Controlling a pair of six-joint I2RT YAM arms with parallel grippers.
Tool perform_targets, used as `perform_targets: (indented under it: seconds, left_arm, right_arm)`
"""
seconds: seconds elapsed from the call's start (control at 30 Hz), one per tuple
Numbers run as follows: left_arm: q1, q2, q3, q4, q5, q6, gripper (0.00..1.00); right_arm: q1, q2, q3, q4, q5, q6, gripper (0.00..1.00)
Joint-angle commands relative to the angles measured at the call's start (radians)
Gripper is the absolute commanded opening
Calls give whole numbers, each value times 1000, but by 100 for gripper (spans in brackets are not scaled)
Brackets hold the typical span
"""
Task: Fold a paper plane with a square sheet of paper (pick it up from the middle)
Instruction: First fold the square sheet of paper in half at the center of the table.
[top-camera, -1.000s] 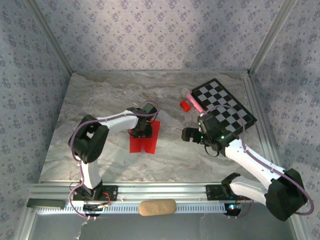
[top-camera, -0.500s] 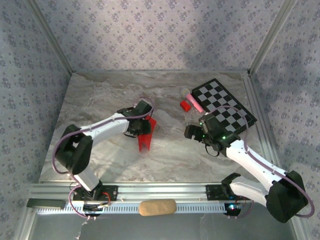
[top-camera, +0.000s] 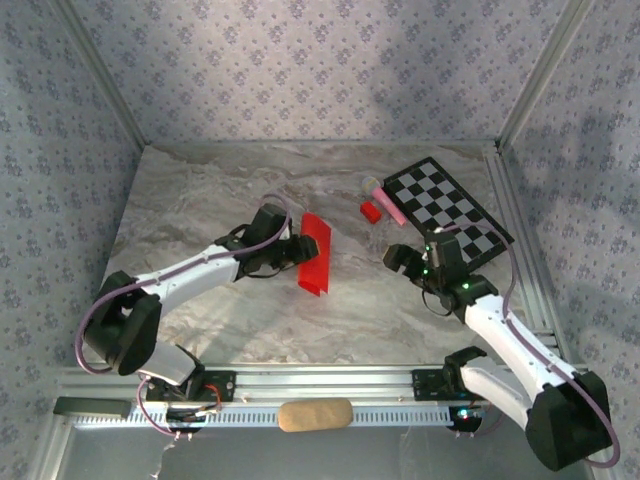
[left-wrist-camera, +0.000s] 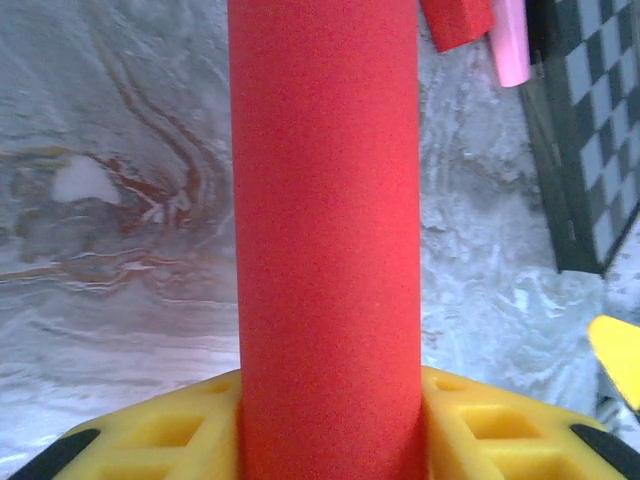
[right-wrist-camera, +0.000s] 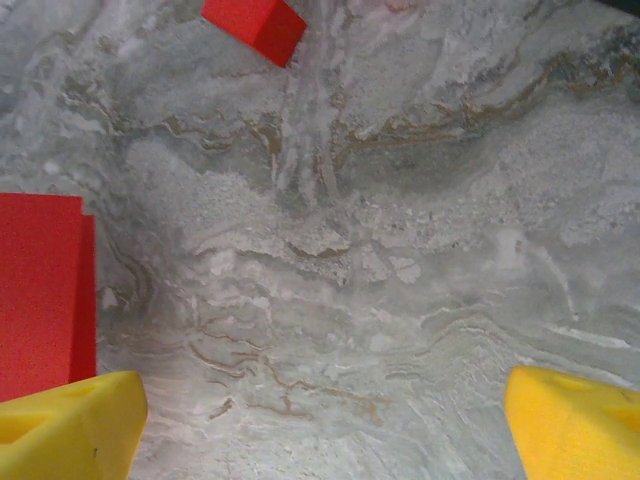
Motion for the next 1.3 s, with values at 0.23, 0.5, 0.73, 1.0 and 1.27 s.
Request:
perform_targets:
  seconds: [0.23, 0.5, 0.73, 1.0, 1.27]
  left_arm:
    - [-58, 84, -82, 362, 95, -140, 43]
    - [-70, 166, -126, 466, 131, -171, 43]
    - [-84, 190, -171, 453, 65, -157, 43]
    - [-93, 211, -149, 339, -16, -80, 45]
    - [-103, 208, -155, 299, -68, -56, 57]
  right_arm:
    - [-29, -66, -60, 151, -180, -44, 86]
    - [-23, -66, -103, 248, -233, -25, 80]
    - [9, -66, -108, 256, -235, -35, 79]
    - [49, -48, -95, 226, -212, -44, 78]
    - [72, 26, -37, 168, -199, -56, 80]
